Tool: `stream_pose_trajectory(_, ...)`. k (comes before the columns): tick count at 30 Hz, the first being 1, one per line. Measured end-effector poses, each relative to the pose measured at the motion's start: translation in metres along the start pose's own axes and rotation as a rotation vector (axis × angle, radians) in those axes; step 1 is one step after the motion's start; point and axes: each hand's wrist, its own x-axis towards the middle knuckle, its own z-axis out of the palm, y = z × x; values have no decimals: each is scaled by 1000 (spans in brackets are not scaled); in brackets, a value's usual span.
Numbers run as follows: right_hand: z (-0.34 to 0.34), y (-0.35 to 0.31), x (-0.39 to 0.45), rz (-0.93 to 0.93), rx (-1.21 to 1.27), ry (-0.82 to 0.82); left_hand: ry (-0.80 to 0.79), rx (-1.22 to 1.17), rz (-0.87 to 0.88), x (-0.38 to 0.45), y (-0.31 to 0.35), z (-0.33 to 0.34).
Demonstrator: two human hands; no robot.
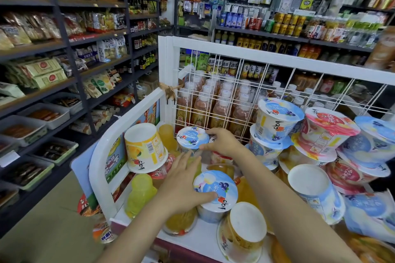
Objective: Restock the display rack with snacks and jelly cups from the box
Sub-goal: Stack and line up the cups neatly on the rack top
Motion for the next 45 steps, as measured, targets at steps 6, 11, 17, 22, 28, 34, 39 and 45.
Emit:
stream_pose_trajectory(6, 5, -5, -5, 33, 5, 72, 12, 1, 30, -1, 2, -3)
stream_pose_trajectory(11, -7, -11, -15, -22, 87, 75, 20, -18, 48, 0, 2, -5)
stream_pose_trajectory(17, -13, -46, -48, -187, 385, 87, 530, -101, 277, -24, -5, -15)
stream_pose_trajectory(22, 17, -100, -51, -284, 486, -14, 823, -252, 125, -58, -26, -37)
stream_pose_trajectory(28, 49, -138, -40, -295, 466, -83, 690, -352, 18, -69, -48, -36)
stream_pose_trajectory(34, 41, -136, -42, -238, 506, -17, 564, -471, -38, -68, -59, -41)
stream_pose_trajectory(39, -3, -117, -59, -100, 694, 16, 521, -434, 99, -53, -52, -53)
stream_pose_trajectory(45, -28, -80, -80, 115, 842, -4, 462, -750, 191, -15, -15, -59)
